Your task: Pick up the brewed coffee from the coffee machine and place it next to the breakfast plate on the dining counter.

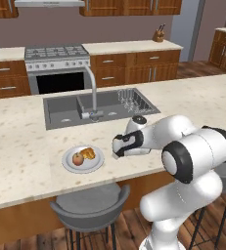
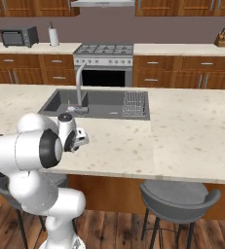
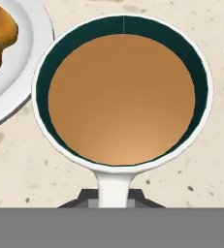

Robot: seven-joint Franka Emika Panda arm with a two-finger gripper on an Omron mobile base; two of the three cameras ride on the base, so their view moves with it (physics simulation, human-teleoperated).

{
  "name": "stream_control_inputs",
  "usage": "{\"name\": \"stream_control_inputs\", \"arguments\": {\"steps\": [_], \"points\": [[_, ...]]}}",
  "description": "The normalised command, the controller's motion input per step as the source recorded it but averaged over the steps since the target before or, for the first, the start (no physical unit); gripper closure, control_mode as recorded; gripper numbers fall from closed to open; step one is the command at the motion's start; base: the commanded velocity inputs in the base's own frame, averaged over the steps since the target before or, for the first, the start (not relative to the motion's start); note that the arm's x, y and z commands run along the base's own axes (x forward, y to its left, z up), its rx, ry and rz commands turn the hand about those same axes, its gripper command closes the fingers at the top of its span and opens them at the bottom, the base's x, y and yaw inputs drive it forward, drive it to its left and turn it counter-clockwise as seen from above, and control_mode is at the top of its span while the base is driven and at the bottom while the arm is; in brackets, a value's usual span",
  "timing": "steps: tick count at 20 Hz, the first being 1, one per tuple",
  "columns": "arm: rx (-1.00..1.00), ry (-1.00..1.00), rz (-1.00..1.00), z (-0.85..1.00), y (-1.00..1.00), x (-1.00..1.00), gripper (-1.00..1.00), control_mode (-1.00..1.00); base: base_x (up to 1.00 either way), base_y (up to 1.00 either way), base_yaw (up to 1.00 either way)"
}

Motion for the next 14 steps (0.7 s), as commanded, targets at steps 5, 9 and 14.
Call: {"name": "stream_control_inputs", "arguments": {"steps": [5,9,14], "points": [[0.0,0.01,0.0,-0.39,0.09,0.3,1.0,-1.0,0.0,0.0,0.0],[0.0,0.01,0.0,-0.39,0.2,0.31,-1.0,-1.0,0.0,0.0,0.0],[-0.01,0.0,0.0,-0.14,0.31,0.08,-1.0,-1.0,0.0,0.0,0.0]]}}
